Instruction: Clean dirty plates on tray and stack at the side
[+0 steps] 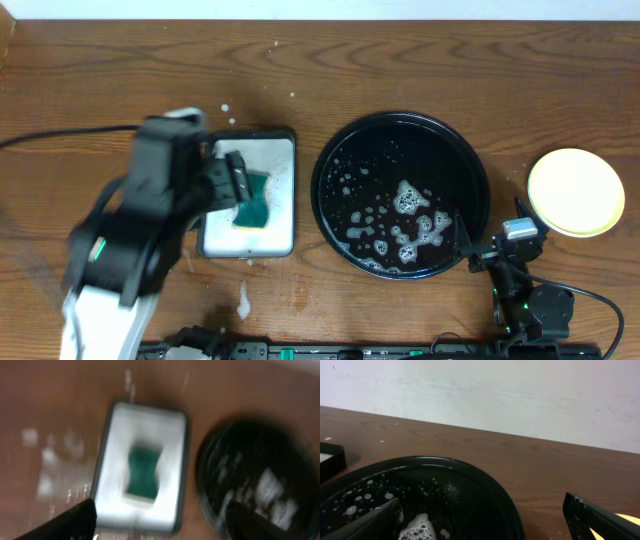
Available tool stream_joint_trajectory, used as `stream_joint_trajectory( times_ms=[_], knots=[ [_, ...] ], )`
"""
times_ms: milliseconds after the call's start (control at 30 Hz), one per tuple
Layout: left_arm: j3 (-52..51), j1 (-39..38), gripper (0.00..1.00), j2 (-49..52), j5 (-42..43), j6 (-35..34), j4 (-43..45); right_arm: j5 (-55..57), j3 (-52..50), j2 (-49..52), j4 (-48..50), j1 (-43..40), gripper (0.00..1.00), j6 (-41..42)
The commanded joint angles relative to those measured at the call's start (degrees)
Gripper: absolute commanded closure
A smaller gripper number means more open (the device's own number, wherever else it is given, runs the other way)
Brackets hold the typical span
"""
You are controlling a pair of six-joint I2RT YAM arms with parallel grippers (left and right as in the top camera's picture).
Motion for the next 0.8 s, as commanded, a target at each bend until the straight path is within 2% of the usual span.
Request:
stream_joint_trajectory(
  times_ms=[0,200,300,433,767],
  knots=[
    [-4.52,2.84,0.18,-8.26,-0.44,0.98,5.73,-0.31,-0.09,-0.07,-0.22,-0.52,0.01,-0.57],
    [-20.92,10.34,0.17,-22.08,13.31,11.17,22.18,-0.28,-0.09,-0.07,-0.22,-0.5,0.01,-0.57],
    [-30.93,12.28,0.18,-28.96,17.46,15.5,30.51,-0.31,-0.09,-0.07,-0.22,-0.5,0.01,-0.57],
    [-44.48,12.68,0.17,-39.3,17.75,17.57,40.65,-0.31,-0.09,-0.07,-0.22,-0.5,0.01,-0.57],
    [-66.29,12.7,0.18,-56.46,17.31,18.38,54.25,-0.31,-0.09,-0.07,-0.22,-0.5,0.01,-0.57]
  ],
)
